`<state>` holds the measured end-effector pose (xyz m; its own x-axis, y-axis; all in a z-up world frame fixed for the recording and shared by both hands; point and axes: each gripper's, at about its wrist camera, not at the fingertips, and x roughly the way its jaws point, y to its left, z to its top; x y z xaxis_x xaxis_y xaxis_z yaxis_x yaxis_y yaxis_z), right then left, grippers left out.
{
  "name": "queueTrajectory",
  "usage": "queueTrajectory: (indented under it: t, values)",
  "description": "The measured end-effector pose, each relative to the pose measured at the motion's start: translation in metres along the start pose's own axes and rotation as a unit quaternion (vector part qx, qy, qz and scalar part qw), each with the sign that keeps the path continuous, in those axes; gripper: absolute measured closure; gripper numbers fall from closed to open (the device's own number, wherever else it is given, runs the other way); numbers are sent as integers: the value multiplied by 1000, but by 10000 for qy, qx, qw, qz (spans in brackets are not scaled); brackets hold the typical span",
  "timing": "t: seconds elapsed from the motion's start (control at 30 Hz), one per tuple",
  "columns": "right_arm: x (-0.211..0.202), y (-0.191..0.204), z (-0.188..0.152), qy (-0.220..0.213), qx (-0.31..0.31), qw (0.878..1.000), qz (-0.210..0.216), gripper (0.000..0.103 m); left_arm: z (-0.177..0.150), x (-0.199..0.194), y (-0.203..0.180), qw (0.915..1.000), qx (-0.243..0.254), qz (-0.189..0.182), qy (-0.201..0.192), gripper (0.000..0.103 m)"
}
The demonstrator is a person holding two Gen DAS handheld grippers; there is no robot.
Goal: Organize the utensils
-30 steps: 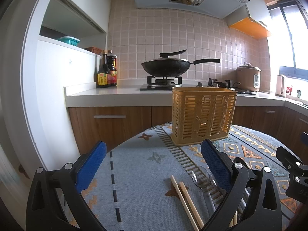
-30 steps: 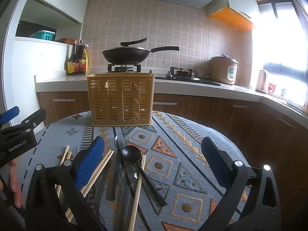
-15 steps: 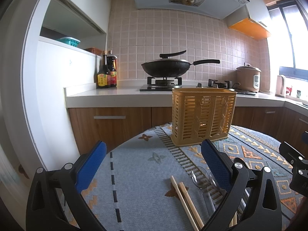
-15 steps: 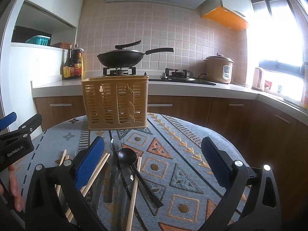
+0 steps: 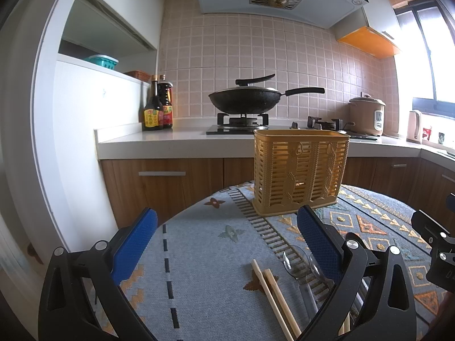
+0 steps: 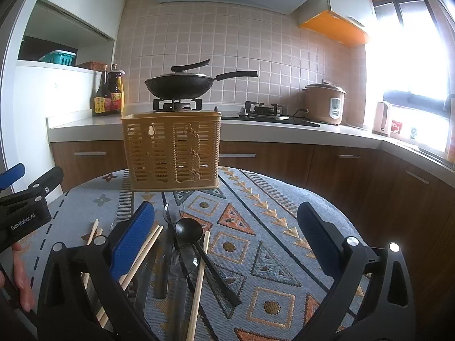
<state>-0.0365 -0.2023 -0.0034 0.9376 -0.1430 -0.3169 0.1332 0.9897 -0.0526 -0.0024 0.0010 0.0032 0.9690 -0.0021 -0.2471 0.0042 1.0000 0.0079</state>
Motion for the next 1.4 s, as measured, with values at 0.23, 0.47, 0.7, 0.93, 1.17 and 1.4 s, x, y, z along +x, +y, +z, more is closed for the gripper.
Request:
queueTrajectory:
  t: [0.23, 0.47, 0.7, 0.93, 1.17, 1.4]
  values:
    - [7, -4, 0, 177, 140, 9992, -327, 7, 1, 0, 4, 10000, -93, -24, 21, 7]
    - [20, -19, 0, 711, 478, 9958, -316, 7, 1, 14, 23, 9972, -448, -352, 488, 19]
    - [40, -29, 4, 1629, 556, 9851, -40, 7, 0, 49, 42, 9734, -498, -1082, 1955, 29]
    - [70, -37, 21, 2473, 531, 9657, 584, 13, -35, 78, 27, 9259, -116, -1712, 3365, 41]
    - [91, -30, 20, 2962, 303, 9515, 771, 22, -48, 76, 4, 9267, 524, -1298, 3489, 41]
    - [106, -26, 23, 3204, 195, 9434, 835, 22, -35, 94, -2, 9160, 636, -1209, 3771, 39]
